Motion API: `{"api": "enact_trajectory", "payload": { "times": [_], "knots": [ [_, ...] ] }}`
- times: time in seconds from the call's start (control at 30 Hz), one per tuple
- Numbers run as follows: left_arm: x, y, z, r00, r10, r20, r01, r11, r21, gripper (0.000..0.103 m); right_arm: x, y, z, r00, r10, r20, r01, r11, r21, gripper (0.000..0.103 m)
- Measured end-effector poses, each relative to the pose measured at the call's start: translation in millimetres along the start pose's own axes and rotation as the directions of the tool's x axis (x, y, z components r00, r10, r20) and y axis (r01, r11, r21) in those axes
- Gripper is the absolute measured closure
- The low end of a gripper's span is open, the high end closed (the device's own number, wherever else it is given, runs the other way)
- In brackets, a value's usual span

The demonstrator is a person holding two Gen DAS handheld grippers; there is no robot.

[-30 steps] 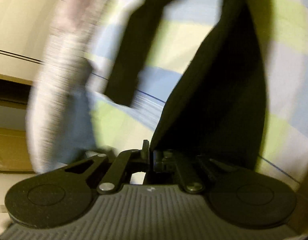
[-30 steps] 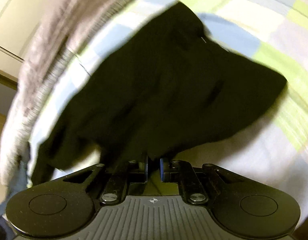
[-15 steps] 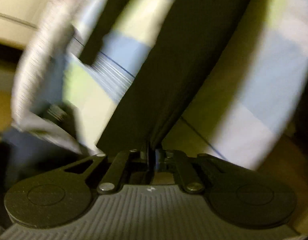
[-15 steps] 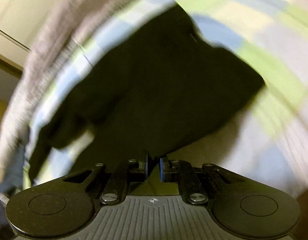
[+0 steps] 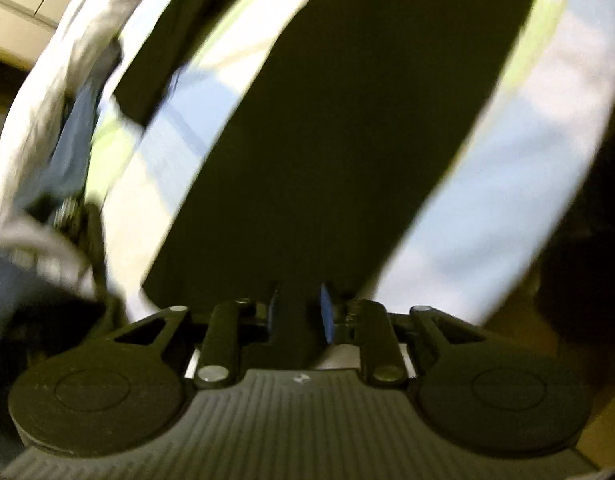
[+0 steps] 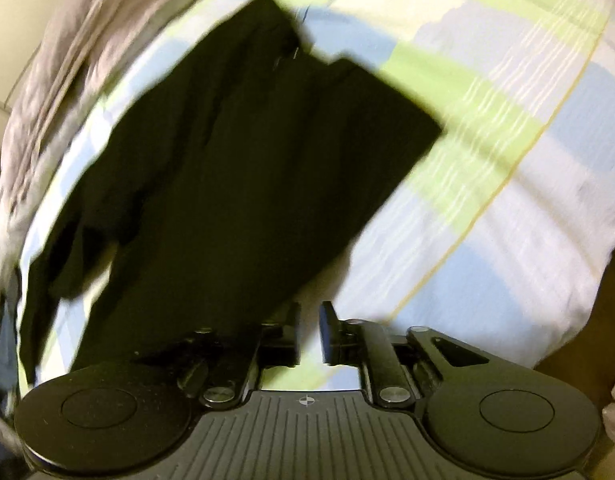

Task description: Fold clothes

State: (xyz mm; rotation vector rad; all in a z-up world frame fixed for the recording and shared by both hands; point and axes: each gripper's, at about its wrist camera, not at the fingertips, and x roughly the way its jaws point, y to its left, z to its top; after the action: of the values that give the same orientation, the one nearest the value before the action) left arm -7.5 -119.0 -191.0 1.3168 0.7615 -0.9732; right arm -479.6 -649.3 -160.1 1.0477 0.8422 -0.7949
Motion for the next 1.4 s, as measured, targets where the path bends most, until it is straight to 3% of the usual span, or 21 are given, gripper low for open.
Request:
{"api": "enact_trajectory", "payload": {
  "times": [0.03,0.07,0.23,0.4,0.43,0.5,0.53,0.6,0.77,0.97,1.03,1.1,1.2,1.4],
  "knots": [
    [-0.3,-4.7,17.4,1.0,-0.009,0.026,0.008,1.0,0.027,0.083,-0.6,-1.5,7.6,1.0,0.009,0.025,-0.009,1.0,0.009,0.038],
    [-0.6,-9.5,34.7,0.999,-0.018,0.051,0.015,0.998,0.055,0.081,-2.4,-5.5,14.5,0.998,0.022,0.053,-0.023,1.0,0.016,0.033],
    [-8.0,-52.8,125.0,0.986,-0.062,0.154,0.041,0.99,0.133,0.077,30.6,-45.2,43.4,0.993,0.094,0.074,-0.102,0.987,0.125,0.033],
    [-6.6,-120.7,212.7,0.982,-0.114,0.15,0.085,0.979,0.186,0.076,65.8,-84.6,66.9,0.978,0.18,0.108,-0.201,0.951,0.235,0.033],
    [-6.4,-133.2,230.0,0.981,-0.128,0.147,0.098,0.975,0.198,0.076,70.2,-90.5,69.1,0.97,0.206,0.13,-0.233,0.939,0.251,0.035],
    [-8.9,-155.4,261.3,0.973,-0.165,0.159,0.125,0.964,0.233,0.076,75.3,-100.4,72.4,0.963,0.227,0.147,-0.262,0.919,0.296,0.062],
    [-10.2,-166.5,276.8,0.969,-0.183,0.165,0.138,0.958,0.25,0.076,75.4,-106.7,74.1,0.963,0.229,0.145,-0.265,0.911,0.316,0.096],
    [-13.2,-187.5,304.4,0.961,-0.215,0.174,0.16,0.945,0.284,0.076,71.2,-122.3,80.6,0.956,0.256,0.143,-0.29,0.893,0.344,0.098],
    [-23.1,-232.5,360.0,0.935,-0.291,0.201,0.21,0.914,0.346,0.076,19.7,-141.1,94.8,0.965,0.249,0.08,-0.26,0.943,0.207,0.103],
    [-28.9,-265.6,380.4,0.916,-0.353,0.189,0.255,0.878,0.406,0.075,-12.6,-166.3,82.6,0.979,0.197,0.053,-0.204,0.951,0.231,0.103],
    [-28.1,-265.2,376.5,0.92,-0.351,0.176,0.259,0.879,0.401,0.075,-17.4,-174.3,76.4,0.987,0.152,0.055,-0.161,0.953,0.255,0.103],
    [-27.1,-264.2,374.4,0.925,-0.344,0.164,0.264,0.889,0.374,0.075,-22.7,-198.2,73.9,0.996,0.066,0.059,-0.081,0.945,0.317,0.103],
    [-26.3,-253.6,359.1,0.939,-0.312,0.146,0.253,0.912,0.322,0.073,-36.8,-223.6,82.7,0.999,-0.004,0.052,-0.012,0.954,0.3,0.103],
    [0.5,-194.0,324.5,0.975,-0.171,0.144,0.136,0.965,0.225,0.064,-47.6,-165.2,111.5,0.999,-0.029,0.042,0.027,0.999,0.047,0.103]
  ]
}}
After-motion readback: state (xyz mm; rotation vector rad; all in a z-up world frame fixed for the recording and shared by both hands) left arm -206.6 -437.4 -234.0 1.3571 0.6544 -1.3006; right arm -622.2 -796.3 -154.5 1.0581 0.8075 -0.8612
